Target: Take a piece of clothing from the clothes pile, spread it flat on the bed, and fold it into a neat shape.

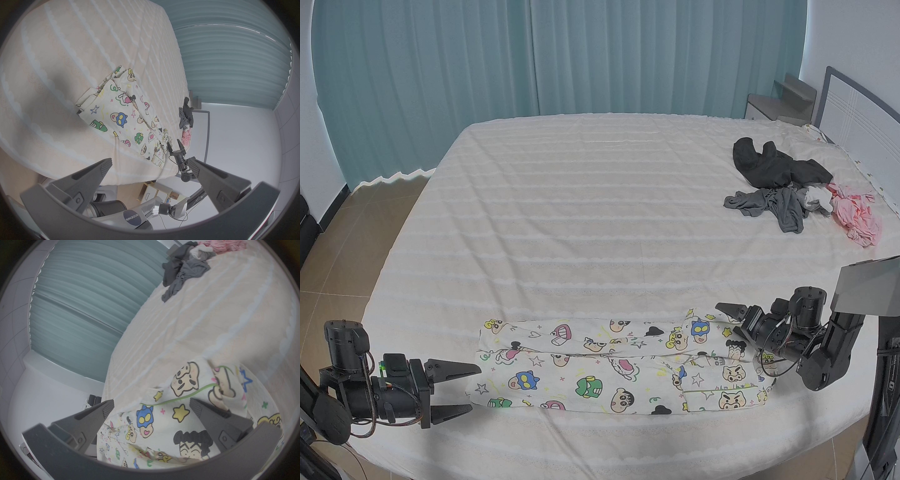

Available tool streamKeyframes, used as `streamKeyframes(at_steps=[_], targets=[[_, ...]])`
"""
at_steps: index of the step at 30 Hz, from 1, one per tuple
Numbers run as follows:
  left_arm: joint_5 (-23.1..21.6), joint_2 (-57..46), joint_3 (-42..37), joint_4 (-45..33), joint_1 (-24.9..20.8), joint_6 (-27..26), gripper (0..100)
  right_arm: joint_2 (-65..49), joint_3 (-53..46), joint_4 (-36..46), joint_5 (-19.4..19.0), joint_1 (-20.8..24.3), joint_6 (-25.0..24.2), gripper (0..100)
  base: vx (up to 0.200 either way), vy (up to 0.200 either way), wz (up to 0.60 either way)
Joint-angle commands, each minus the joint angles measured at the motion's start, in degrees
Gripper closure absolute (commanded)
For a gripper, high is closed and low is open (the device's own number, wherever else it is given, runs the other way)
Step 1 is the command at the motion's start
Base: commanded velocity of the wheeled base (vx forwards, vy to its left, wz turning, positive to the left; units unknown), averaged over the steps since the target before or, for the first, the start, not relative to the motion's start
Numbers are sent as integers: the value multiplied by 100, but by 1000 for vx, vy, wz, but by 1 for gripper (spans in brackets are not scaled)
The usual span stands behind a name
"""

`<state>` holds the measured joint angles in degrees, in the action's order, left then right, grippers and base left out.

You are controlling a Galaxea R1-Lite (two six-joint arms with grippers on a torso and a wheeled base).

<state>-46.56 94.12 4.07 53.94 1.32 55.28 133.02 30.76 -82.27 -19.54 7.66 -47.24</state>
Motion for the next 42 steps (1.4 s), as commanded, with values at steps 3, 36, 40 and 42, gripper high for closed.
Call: streamKeyframes(at_steps=[3,36,40,42], targets=[[-3,106,-3,2,0,-18,0,321,-184,1,3,-45,-5,0,0,0,0],[-3,141,-3,2,-9,-79,0,48,1503,1565,-41,1221,13,0,0,0,0],[-3,150,-3,-7,-9,-114,0,127,1609,1820,-41,1326,13,0,0,0,0],[-3,150,-12,-7,-9,-114,0,119,1609,1838,-50,1379,13,0,0,0,0]])
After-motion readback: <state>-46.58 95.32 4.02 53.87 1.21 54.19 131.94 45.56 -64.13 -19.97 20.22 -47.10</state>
